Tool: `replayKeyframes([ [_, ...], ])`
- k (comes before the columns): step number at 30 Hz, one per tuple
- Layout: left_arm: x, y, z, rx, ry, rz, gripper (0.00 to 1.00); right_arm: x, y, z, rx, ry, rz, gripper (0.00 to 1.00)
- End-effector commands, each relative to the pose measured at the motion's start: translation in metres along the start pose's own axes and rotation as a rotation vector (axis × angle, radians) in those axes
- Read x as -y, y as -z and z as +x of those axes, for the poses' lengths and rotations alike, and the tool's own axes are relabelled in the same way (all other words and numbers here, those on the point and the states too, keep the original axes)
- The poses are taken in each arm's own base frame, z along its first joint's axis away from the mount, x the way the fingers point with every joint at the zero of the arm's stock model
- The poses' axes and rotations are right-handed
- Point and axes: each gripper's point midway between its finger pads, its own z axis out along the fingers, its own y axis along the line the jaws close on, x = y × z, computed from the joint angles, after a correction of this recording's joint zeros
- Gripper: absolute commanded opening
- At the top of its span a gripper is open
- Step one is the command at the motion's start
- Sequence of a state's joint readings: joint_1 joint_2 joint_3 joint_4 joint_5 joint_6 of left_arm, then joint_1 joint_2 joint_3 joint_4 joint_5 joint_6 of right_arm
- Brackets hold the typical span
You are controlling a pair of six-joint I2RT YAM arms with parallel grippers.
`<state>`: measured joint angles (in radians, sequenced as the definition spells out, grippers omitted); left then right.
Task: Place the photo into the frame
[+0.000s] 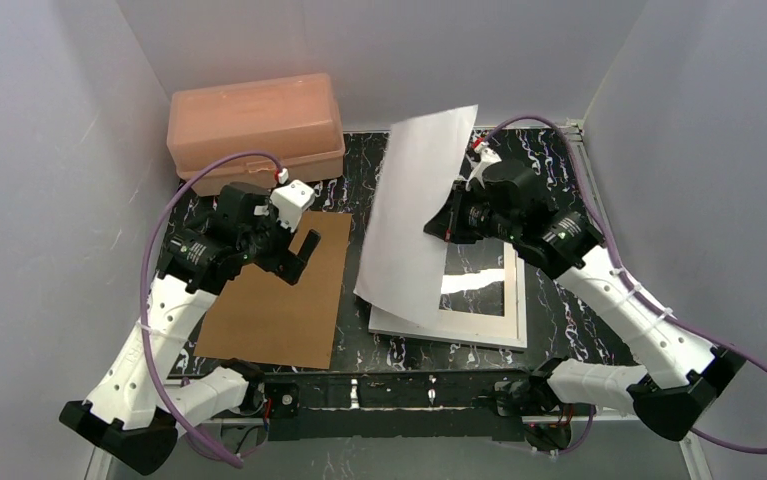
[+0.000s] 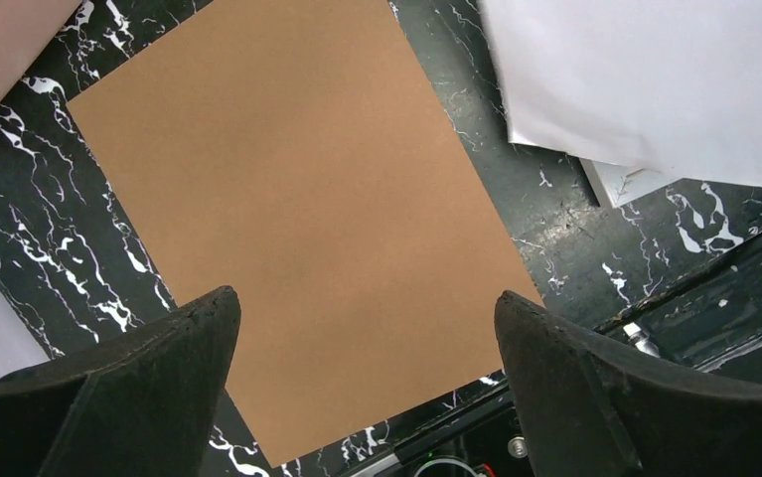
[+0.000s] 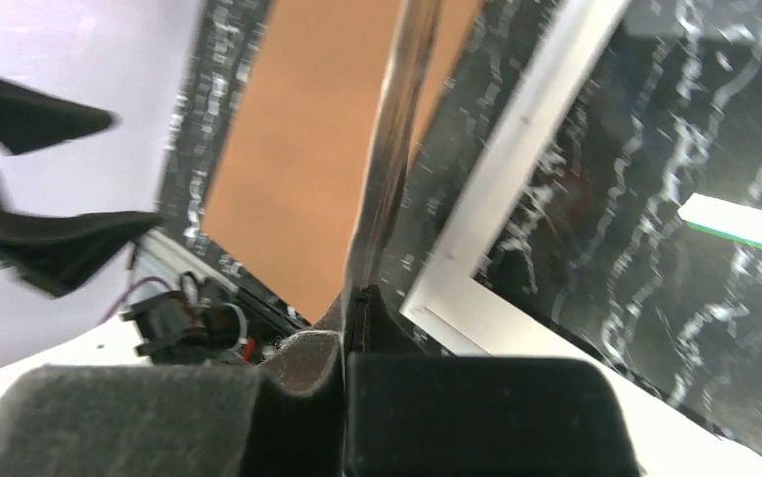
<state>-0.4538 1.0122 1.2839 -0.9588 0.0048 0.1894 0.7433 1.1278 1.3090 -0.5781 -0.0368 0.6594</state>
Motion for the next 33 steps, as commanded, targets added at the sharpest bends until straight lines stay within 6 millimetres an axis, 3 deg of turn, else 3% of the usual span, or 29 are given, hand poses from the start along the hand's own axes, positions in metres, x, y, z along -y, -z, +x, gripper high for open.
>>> replayKeyframes([
  [1,0.001,0.01,0.009,-0.011,-0.058,0.012,0.98,0.04,0.002,0.018,-0.119,0.021,0.14,0.01],
  [8,-0.008,0.008,0.04,-0.094,-0.109,-0.035,0.98,0.078,0.0,0.037,-0.262,0.034,0.262,0.01],
  [13,-0.01,0.006,0.053,-0.132,-0.127,-0.051,0.99,0.086,-0.003,0.039,-0.291,0.082,0.278,0.01],
  [21,-0.014,0.007,0.057,-0.14,-0.145,-0.07,0.98,0.095,0.001,0.044,-0.35,0.125,0.316,0.01],
  [26,-0.008,0.017,0.058,-0.152,-0.13,-0.032,0.98,0.131,0.008,0.054,-0.366,0.127,0.467,0.09],
  [33,-0.012,0.022,0.063,-0.191,-0.084,-0.037,0.98,0.166,0.009,0.047,-0.378,0.161,0.614,0.04],
])
